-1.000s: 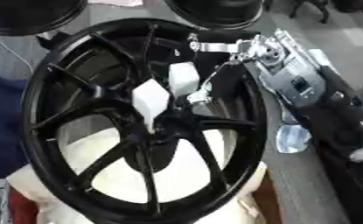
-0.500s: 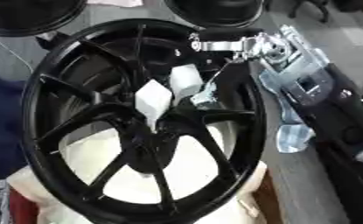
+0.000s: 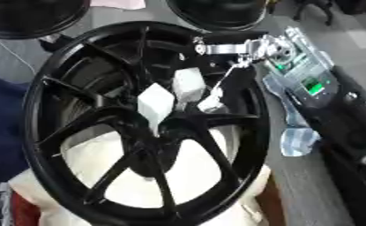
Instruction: Pull the pin out of the wheel hub.
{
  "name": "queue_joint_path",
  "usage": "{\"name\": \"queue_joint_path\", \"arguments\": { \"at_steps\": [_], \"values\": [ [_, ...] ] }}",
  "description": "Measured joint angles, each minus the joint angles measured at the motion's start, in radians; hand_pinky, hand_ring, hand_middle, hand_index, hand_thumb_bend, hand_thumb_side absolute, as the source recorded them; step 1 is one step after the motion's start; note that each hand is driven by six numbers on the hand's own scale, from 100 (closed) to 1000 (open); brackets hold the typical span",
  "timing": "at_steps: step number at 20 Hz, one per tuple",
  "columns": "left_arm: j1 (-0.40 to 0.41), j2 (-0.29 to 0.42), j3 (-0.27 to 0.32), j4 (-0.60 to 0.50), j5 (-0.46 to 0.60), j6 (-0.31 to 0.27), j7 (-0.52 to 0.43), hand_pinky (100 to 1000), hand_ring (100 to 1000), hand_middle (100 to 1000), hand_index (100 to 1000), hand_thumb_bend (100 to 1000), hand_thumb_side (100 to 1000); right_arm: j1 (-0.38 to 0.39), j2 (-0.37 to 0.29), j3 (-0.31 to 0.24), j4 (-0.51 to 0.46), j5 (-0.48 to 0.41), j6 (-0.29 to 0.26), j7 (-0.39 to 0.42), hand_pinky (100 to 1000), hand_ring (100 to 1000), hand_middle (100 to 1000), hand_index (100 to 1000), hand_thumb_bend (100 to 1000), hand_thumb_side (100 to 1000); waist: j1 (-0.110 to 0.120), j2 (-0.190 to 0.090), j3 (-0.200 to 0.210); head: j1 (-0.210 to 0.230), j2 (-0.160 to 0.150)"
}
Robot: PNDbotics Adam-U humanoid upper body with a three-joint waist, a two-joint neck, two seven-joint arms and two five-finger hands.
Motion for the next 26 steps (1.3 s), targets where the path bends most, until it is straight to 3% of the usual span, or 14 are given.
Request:
{"name": "queue_joint_path", "arguments": {
  "at_steps": [9,21,26],
  "values": [
    [-0.002,-0.005,-0.004,0.001,-0.008,0.005,-0.005,792,567,456,672,127,957,-0.004,0.0,-0.004,0.017,0.009,-0.006,-0.016,829,813,544,766,381,358,0.003,0.005,0.004,-0.007,-0.009],
    [-0.009,-0.008,-0.01,0.013,-0.016,0.009,-0.009,793,567,456,672,127,958,-0.006,0.0,-0.004,0.016,0.004,0.017,-0.036,796,787,499,720,360,395,0.003,0.006,0.004,-0.008,-0.008],
    [-0.009,-0.008,-0.01,0.019,-0.016,0.011,-0.01,795,566,457,672,127,959,-0.006,0.0,-0.004,0.016,0.001,0.027,-0.044,770,766,449,662,280,392,0.002,0.006,0.004,-0.01,-0.008]
  ]
}}
